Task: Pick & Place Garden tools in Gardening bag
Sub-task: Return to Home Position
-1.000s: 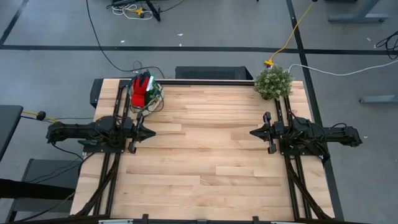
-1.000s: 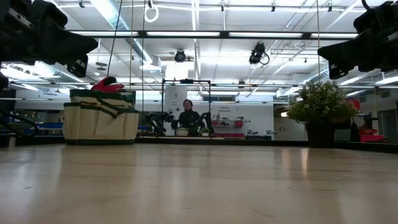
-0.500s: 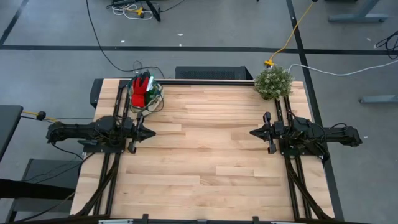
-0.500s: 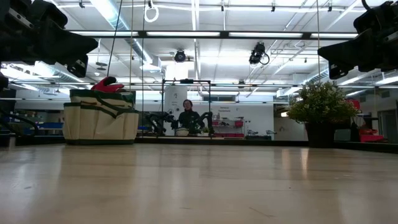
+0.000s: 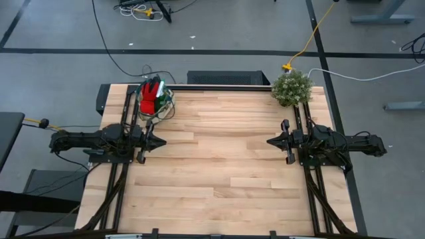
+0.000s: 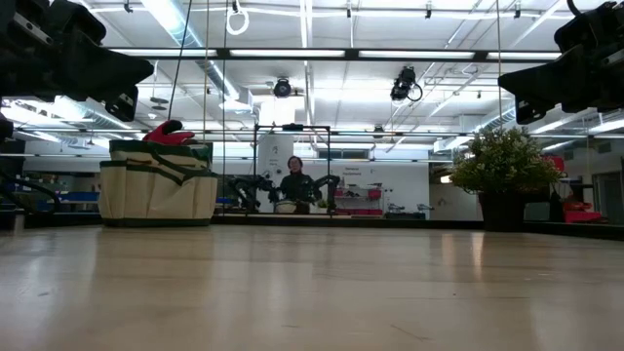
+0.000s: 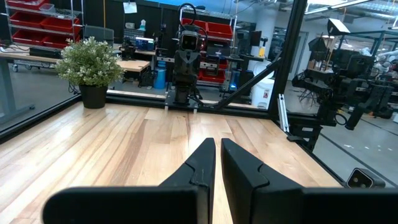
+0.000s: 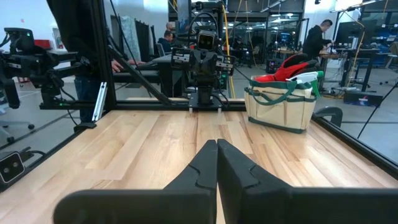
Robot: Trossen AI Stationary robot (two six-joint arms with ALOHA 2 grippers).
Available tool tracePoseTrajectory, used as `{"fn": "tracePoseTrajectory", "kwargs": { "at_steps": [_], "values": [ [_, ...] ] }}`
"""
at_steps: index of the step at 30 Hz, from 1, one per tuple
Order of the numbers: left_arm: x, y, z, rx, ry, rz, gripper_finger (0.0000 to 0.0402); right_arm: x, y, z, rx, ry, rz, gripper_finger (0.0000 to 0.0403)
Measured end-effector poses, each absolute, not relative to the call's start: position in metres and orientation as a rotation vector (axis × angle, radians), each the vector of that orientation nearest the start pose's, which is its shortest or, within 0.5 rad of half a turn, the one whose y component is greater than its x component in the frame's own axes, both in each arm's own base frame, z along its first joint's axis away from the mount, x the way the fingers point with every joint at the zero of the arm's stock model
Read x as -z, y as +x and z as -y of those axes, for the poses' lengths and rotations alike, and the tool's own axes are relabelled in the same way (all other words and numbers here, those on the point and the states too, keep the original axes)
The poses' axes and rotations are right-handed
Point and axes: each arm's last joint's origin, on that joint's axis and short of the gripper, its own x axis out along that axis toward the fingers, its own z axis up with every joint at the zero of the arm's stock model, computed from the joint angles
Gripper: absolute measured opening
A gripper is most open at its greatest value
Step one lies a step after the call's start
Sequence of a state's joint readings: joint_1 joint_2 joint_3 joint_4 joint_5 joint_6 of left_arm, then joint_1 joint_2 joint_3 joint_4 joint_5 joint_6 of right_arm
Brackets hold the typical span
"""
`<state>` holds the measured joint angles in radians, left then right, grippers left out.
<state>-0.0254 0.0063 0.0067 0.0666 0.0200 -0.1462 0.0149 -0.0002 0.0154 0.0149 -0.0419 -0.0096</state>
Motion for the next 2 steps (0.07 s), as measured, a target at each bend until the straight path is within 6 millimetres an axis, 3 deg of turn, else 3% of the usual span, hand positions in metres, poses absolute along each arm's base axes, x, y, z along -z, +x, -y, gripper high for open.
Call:
{"fn": "tracePoseTrajectory", "kwargs": {
  "at_steps": [2],
  "values": [
    [-0.1719,0.0974,0.0031,0.050,-0.146,0.064,0.0032,-0.1702,0.0966,-0.0027,-0.057,-0.010,0.031,0.0010]
  ]
}}
